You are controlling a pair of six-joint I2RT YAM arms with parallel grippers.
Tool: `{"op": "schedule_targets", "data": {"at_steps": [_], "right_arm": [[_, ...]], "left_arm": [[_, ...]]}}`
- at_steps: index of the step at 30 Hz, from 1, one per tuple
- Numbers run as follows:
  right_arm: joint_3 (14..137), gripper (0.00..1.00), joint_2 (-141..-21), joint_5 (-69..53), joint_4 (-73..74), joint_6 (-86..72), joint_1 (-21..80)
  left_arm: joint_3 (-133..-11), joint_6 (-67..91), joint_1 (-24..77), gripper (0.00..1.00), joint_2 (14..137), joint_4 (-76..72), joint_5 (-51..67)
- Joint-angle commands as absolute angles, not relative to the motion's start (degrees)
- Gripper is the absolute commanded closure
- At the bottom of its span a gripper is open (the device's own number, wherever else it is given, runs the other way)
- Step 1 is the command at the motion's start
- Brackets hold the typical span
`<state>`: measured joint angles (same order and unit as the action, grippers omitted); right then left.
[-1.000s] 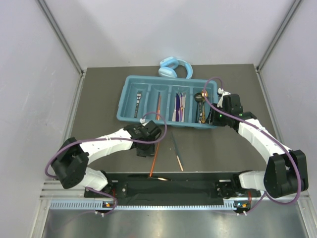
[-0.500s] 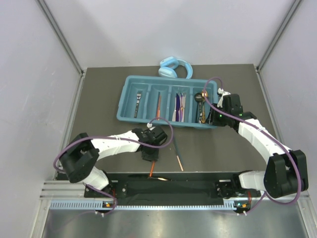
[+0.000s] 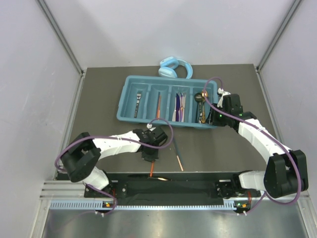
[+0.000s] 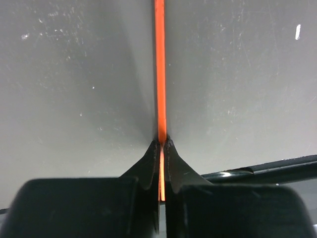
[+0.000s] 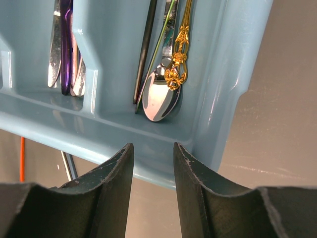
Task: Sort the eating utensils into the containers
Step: Pick up the chopstick from the center of the board, then place the chopstick in the storage box.
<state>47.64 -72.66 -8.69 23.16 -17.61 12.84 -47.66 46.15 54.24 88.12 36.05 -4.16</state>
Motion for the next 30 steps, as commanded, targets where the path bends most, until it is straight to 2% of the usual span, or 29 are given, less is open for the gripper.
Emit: {"op": "schedule_targets", "data": {"at_steps": [1,7,12,15,20,25,30], "right_arm": [[47.37,0.61,-72.51,-8.0,25.58,-17.05,12.13],[47.72,0.62,-72.86,-8.09,25.66,-17.05,12.13],[47.9,0.62,-73.12,-8.35,25.58,-16.96,12.13],[47.9,0.61,-73.04,-8.44,25.49,-17.05,12.22],[47.73,0.62,-73.13,-8.79,25.49,-16.96,12.13],[47.2,0.62,-72.16,-8.79,25.4,-17.05,12.13],[46.93,0.61,-72.25,-9.32,25.05,-17.14,12.13]], "left_arm": [[-44.65,47.72,54.67,1.0,86.41,37.16,-8.33],[-50.52,49.3,54.49,1.0,77.18,47.09,-16.6],[-61.86,48.34,54.49,1.0,73.13,55.53,-22.4],[-68.01,44.66,53.53,1.0,73.12,55.72,-26.09],[-77.85,33.33,45.1,1.0,81.72,52.84,-26.1],[-84.27,23.65,33.6,1.0,93.74,44.14,-18.29],[-99.64,16.8,30.76,1.0,107.82,44.55,-15.56]]}}
